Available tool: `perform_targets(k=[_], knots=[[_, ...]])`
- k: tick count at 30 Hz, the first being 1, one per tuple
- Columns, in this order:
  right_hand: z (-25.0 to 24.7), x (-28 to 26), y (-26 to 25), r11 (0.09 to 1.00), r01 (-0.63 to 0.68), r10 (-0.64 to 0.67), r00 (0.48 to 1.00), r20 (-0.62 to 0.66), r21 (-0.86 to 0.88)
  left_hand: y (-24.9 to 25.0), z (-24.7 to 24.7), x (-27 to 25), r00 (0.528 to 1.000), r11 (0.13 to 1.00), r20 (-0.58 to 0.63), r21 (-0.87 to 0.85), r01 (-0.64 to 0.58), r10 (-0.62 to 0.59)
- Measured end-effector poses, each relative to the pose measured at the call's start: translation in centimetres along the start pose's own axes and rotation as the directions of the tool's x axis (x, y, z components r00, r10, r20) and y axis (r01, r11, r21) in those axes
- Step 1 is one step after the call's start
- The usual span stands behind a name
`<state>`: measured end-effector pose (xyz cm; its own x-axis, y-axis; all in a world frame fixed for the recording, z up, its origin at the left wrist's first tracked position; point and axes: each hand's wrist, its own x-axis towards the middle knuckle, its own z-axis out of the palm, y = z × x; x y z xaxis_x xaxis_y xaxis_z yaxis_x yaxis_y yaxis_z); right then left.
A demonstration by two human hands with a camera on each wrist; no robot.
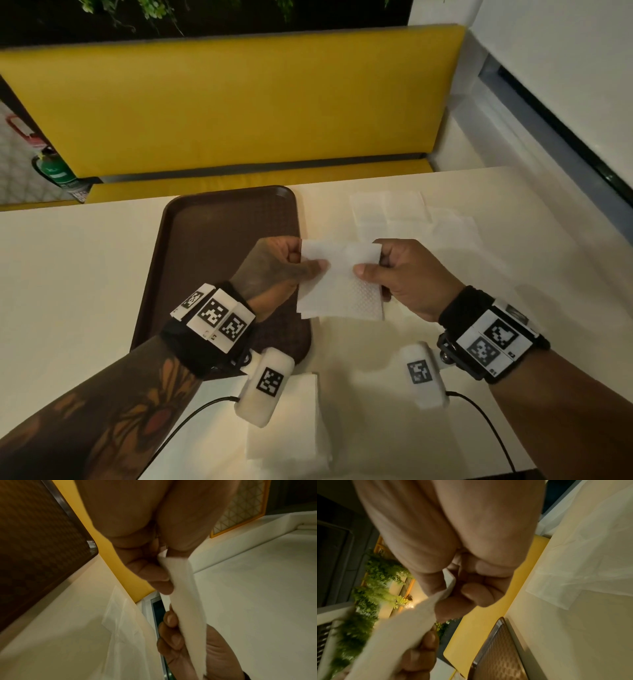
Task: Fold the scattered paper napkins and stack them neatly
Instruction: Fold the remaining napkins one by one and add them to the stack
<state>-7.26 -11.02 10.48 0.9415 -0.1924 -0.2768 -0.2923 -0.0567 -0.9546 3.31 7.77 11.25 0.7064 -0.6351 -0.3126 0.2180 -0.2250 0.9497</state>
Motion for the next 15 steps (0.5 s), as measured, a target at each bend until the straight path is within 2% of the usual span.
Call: perform_targets(k=[4,8,12,15], knots=[[2.1,-0.7,0.8,0.973,-0.041,0.084,0.980,0.181,-0.225,-2.6,-2.6,-2.2,0.986,0.961,0.098,0.256,0.109,-0.138],[5.5,-1.6,3.3,0.887,-0.050,0.235,0.905,0.355,-0.459,-7.3,-4.2,-5.0,0.937,0.890,0.177,0.405,0.210,-0.301],[8.9,-2.1,5.7,0.815,-0.055,0.353,0.837,0.418,-0.577,-10.0,-4.7,-6.7,0.896,0.822,0.193,0.508,0.257,-0.400],[10.4,-2.2,6.8,0.770,-0.066,0.389,0.837,0.385,-0.635,-11.1,-4.4,-6.8,0.895,0.753,0.127,0.597,0.276,-0.428]])
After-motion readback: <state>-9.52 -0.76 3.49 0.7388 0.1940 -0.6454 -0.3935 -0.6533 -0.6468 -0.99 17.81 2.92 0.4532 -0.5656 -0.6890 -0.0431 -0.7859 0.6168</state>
